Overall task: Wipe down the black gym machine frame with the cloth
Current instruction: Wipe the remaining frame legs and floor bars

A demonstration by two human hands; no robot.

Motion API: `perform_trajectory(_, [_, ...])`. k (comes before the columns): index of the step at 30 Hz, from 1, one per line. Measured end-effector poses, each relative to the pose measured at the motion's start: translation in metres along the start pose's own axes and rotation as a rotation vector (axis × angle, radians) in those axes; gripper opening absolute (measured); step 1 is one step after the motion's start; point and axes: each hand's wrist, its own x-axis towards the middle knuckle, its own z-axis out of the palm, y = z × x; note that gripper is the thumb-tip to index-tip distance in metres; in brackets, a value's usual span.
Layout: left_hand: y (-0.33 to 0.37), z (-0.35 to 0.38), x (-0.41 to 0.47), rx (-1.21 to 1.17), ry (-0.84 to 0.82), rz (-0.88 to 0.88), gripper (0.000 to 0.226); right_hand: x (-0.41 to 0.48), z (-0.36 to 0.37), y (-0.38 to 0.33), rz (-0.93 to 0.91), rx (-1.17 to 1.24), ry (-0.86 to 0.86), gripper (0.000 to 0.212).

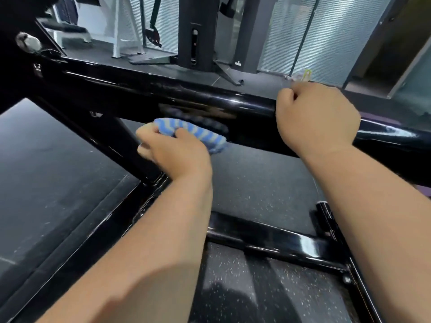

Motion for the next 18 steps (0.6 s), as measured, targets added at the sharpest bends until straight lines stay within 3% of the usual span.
perform_trajectory(2, [0.006, 0.006, 0.013, -0.117, 0.129, -0.218, 0.025, 0.0, 0.001, 0.0, 0.001, -0.019, 0.007, 0.029])
perform_trajectory(4, [0.011, 0.013, 0.006, -0.104, 0.083, -0.269, 0.026, -0.001, 0.002, -0.001, -0.002, -0.025, 0.0, 0.028])
perform_trajectory(8, [0.011, 0.013, -0.039, -0.014, -0.096, -0.026, 0.019, -0.003, 0.004, -0.002, 0.002, -0.017, 0.005, 0.027])
perform_trajectory(10, [0.015, 0.009, -0.038, -0.017, -0.114, 0.008, 0.019, -0.002, 0.003, -0.002, 0.005, -0.018, 0.007, 0.027])
perform_trajectory(14, [0.018, 0.008, 0.013, -0.133, 0.134, -0.339, 0.025, -0.002, 0.004, -0.002, 0.002, -0.001, -0.002, 0.032])
perform_trajectory(17, [0.021, 0.013, 0.014, -0.277, 0.095, -0.57, 0.034, -0.003, 0.005, -0.003, -0.007, -0.01, 0.027, 0.033])
perform_trajectory(18, [0.022, 0.016, 0.005, -0.281, 0.047, -0.575, 0.034, -0.003, 0.006, -0.003, -0.006, -0.013, 0.041, 0.032])
